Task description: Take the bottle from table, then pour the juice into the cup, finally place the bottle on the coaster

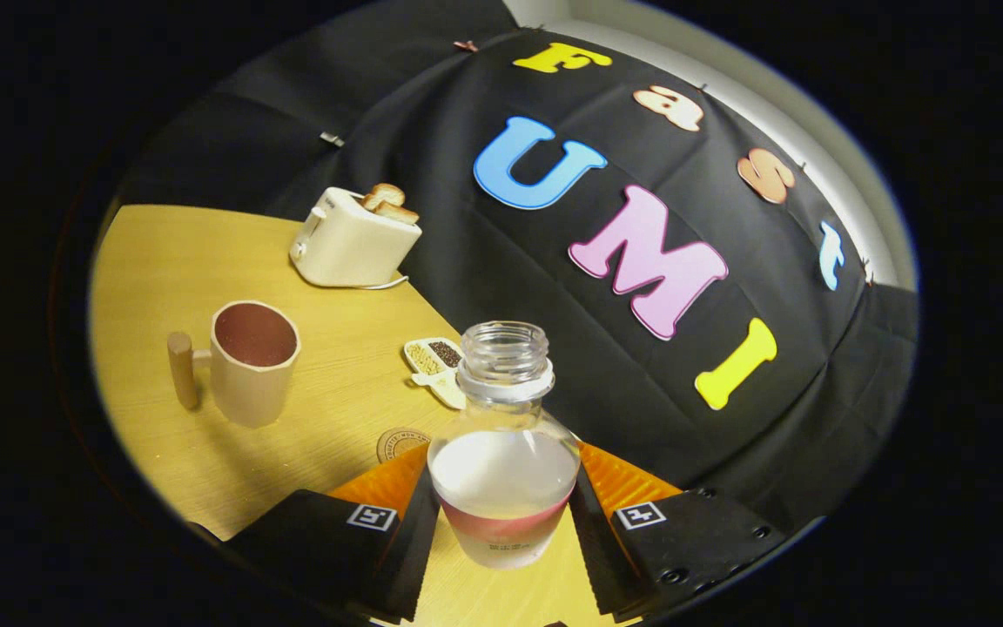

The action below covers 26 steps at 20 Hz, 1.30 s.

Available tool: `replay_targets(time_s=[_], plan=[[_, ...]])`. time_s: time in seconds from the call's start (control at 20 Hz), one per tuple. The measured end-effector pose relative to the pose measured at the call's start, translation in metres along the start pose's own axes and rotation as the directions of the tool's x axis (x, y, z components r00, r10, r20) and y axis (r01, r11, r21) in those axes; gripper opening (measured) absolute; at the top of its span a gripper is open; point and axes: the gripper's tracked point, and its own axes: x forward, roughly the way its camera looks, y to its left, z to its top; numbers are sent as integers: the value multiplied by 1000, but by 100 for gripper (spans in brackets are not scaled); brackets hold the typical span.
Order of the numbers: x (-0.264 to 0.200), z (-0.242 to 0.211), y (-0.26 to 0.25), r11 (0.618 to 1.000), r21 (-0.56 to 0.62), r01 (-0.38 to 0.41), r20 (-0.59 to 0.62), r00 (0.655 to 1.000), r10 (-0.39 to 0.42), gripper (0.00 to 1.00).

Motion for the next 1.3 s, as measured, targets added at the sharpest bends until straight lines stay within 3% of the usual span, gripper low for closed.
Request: replay_targets(time_s=[0.2,0.55,0.8,1.3], plan=[[5,19,4,988,-153,19,-11,1000,-21,76],[15,67,21,926,-369,72,62,997,-53,76],[24,70,47,814,-578,52,65,998,-18,75],[29,75,69,667,-744,40,77,997,25,74]])
